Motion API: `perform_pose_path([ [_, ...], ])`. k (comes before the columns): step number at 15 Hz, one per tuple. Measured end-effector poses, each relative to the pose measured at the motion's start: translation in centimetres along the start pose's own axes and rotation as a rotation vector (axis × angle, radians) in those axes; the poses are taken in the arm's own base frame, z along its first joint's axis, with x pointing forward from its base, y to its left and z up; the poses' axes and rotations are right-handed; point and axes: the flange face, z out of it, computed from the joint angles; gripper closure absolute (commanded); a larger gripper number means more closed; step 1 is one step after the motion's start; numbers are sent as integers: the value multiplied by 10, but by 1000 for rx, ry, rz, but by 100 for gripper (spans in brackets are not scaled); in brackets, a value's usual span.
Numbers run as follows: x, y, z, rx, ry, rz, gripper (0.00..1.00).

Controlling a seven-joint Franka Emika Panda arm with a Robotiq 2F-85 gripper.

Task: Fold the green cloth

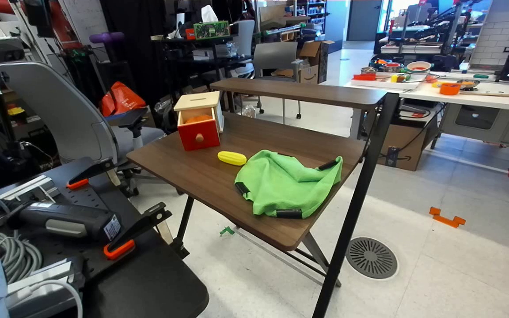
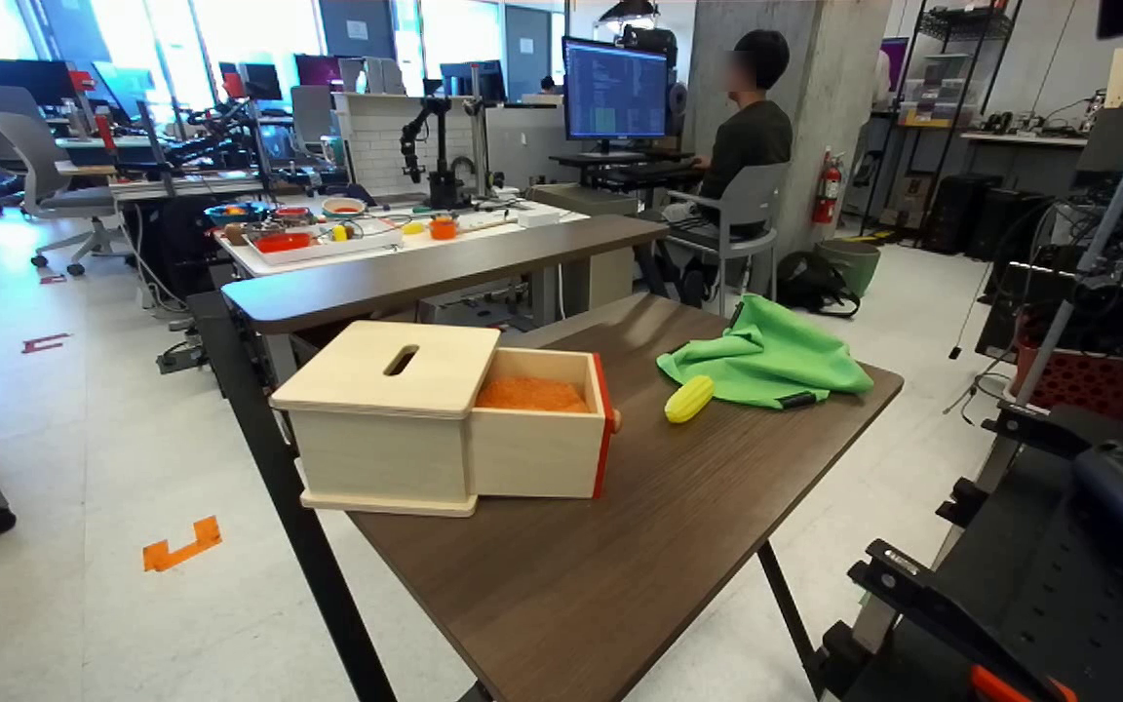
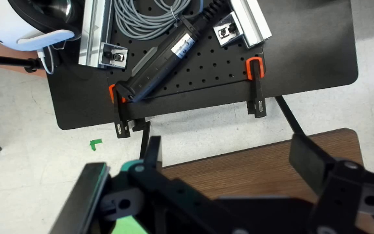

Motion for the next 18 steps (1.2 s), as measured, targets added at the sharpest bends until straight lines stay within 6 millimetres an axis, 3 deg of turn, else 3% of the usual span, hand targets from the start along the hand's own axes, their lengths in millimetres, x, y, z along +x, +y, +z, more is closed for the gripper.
perform_pose_path([
  [5, 3, 1, 2, -11, 23, -8, 0],
  [9, 37, -7, 17, -14, 135, -82, 0],
  [13, 85, -7, 53, 39, 208, -263, 0],
  [18, 137, 19, 117, 52, 111, -508, 0],
])
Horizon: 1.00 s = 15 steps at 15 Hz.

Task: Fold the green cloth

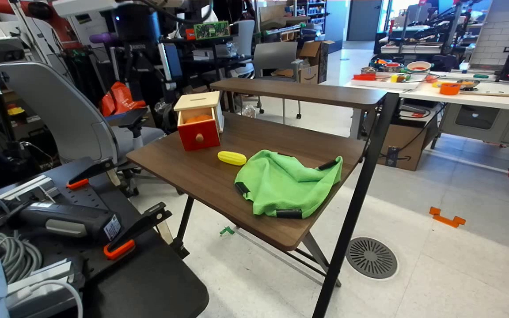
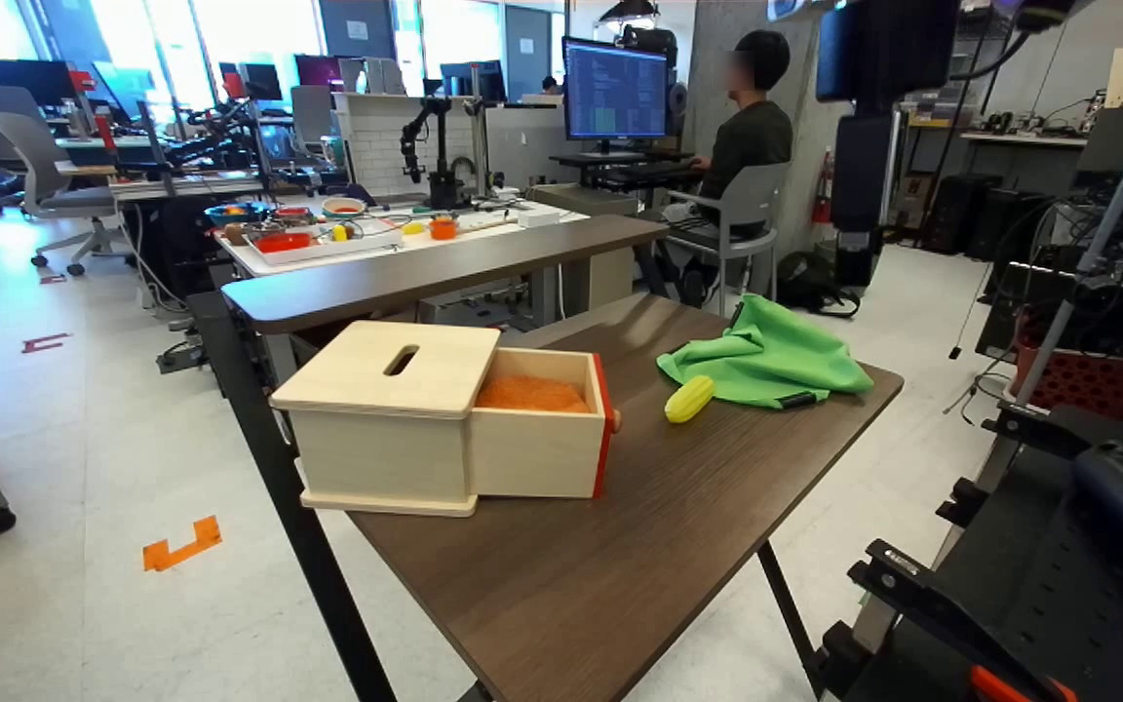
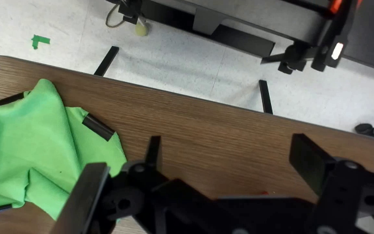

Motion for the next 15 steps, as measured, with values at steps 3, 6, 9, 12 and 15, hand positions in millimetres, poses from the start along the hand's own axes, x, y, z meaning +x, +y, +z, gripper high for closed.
perform_pose_path([
  [3, 3, 6, 12, 10, -20, 0, 0],
  [6, 4, 2, 7, 5, -10, -6, 0],
  [9, 5, 4, 12, -50, -28, -62, 0],
  [12, 14, 12, 31, -135, -42, -158, 0],
  [15, 30, 23, 64, -149, -45, -235, 0],
])
